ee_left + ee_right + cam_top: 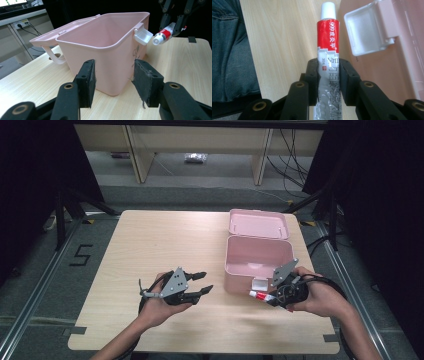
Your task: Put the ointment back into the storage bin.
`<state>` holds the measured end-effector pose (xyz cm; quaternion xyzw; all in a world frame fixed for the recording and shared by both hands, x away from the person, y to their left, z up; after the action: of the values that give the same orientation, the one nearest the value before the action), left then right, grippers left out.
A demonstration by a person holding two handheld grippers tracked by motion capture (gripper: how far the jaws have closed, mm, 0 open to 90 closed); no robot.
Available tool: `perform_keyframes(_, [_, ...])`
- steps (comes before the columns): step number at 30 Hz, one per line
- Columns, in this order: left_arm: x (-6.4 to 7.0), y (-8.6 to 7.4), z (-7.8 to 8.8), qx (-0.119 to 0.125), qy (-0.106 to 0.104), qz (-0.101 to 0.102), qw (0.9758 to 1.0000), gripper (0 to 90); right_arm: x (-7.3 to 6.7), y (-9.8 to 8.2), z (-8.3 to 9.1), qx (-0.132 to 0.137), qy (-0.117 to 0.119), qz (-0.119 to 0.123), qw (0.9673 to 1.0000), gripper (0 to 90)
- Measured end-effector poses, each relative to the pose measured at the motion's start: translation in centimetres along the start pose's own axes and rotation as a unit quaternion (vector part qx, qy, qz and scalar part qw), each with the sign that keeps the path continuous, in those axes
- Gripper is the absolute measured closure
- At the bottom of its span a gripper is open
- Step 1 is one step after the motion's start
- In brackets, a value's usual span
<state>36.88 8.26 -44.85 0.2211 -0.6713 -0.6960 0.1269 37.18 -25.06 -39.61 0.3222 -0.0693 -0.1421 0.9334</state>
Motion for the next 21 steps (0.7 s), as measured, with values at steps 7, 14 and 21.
perform_keyframes(7, [0.2, -0.1, -0.2, 0.000, -0.003, 0.001, 1.0000, 51.9, 0.2, 0.6, 0.7, 0.000, -0.007, 0.003, 1.0000, 72.3])
perform_keyframes(14, [0.3, -0.1, -0.2, 0.000, -0.006, 0.004, 1.0000, 51.7, 0.4, 1.2, 1.0, -0.001, -0.010, 0.014, 0.9998, 72.3])
perform_keyframes(21, [0.4, -0.1, -0.3, 0.001, -0.006, 0.003, 1.0000, 51.6, 0.7, 1.7, 1.5, 0.001, -0.012, 0.021, 0.9997, 72.3])
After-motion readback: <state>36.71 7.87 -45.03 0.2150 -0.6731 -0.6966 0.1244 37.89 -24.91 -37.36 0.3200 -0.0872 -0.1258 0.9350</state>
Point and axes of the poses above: each handheld gripper's, and its own axes: z roughly backward along the jaws, y roughly out of its top, x roughly to its right, the point moved 1 cm from there along -z, roughly forward along the jaws, and after that the axes turned 15 degrees about x, right-handed, at the moved point
